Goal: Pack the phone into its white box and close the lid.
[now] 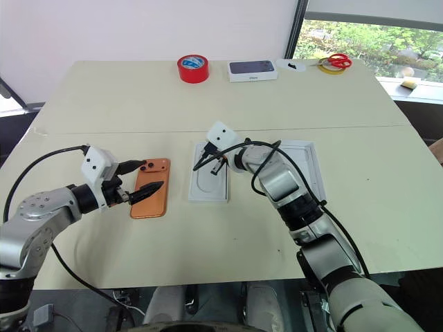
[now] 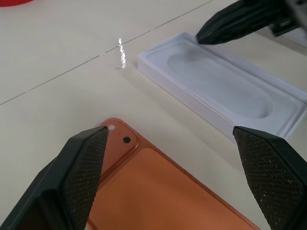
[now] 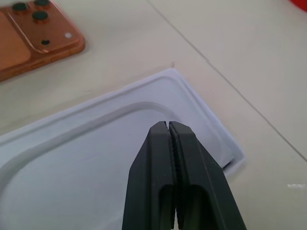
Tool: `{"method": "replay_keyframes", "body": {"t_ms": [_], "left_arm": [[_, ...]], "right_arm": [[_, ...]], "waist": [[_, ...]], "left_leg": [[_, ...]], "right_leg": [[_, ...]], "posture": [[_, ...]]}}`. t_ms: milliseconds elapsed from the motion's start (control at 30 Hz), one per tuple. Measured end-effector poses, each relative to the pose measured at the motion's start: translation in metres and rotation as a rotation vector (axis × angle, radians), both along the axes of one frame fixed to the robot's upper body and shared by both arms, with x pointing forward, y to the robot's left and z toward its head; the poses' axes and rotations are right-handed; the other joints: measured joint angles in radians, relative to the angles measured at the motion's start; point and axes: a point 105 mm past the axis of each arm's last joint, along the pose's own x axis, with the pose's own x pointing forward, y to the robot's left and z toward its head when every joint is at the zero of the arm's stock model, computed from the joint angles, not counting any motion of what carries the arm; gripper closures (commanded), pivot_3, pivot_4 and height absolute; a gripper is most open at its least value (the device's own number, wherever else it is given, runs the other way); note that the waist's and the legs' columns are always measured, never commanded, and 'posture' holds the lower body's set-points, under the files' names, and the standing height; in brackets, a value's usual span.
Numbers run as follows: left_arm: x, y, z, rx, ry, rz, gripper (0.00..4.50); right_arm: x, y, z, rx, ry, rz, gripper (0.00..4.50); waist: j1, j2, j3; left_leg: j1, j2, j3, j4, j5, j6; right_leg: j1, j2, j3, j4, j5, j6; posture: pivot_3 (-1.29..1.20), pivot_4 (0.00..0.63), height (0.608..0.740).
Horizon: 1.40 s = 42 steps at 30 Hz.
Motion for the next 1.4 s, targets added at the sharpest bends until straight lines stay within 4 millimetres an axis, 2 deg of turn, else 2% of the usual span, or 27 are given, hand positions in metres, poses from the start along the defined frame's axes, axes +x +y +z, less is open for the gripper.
{"method": "replay_keyframes", "body": {"t_ms": [233, 533, 800, 933, 1133, 1400], "left_arm": [[-0.001, 0.004, -0.003, 0.006, 0.004, 0.016, 0.09], [-0.001, 0.003, -0.004, -0.003, 0.006, 0.017, 0.09], [0.003, 0.003, 0.000, -0.014, 0.001, 0.018, 0.09], [0.006, 0.007, -0.002, -0.021, 0.016, 0.038, 0.09], [0.006, 0.007, -0.002, -0.026, 0.016, 0.041, 0.09], [0.004, 0.007, -0.006, -0.033, 0.030, 0.046, 0.09]], "right_arm": [[0.007, 0.001, -0.019, -0.120, 0.027, -0.046, 4.41], [-0.003, -0.010, -0.014, -0.252, 0.018, -0.017, 4.41], [-0.012, -0.004, -0.010, -0.245, -0.021, 0.039, 4.41], [-0.023, 0.007, 0.000, -0.203, -0.043, 0.119, 4.41], [-0.041, 0.011, -0.025, -0.232, 0.043, 0.202, 4.41], [-0.073, 0.003, -0.029, -0.285, 0.082, 0.388, 4.41]], "waist": [[-0.002, 0.000, 0.000], [-0.001, 0.000, 0.000], [-0.001, 0.000, 0.000], [-0.001, 0.000, 0.000], [0.000, 0.000, 0.000], [0.000, 0.000, 0.000]], "left_leg": [[0.000, 0.000, 0.000, 0.000, 0.000, 0.000], [0.000, 0.000, 0.000, 0.000, 0.000, 0.000], [0.000, 0.000, 0.000, 0.000, 0.000, 0.000], [0.000, 0.000, 0.000, 0.000, 0.000, 0.000], [0.000, 0.000, 0.000, 0.000, 0.000, 0.000], [0.000, 0.000, 0.000, 0.000, 0.000, 0.000]], "right_leg": [[0.000, 0.000, 0.000, 0.000, 0.000, 0.000], [0.000, 0.000, 0.000, 0.000, 0.000, 0.000], [-0.001, 0.000, 0.000, 0.000, 0.000, 0.000], [-0.001, 0.000, 0.000, 0.000, 0.000, 0.000], [-0.001, 0.000, 0.000, 0.000, 0.000, 0.000], [-0.001, 0.000, 0.000, 0.000, 0.000, 0.000]], "posture": [[0.00, 0.150, 0.730], [0.00, 0.150, 0.730], [0.00, 0.150, 0.730], [0.00, 0.150, 0.730], [0.00, 0.150, 0.730], [0.00, 0.150, 0.730]]}}
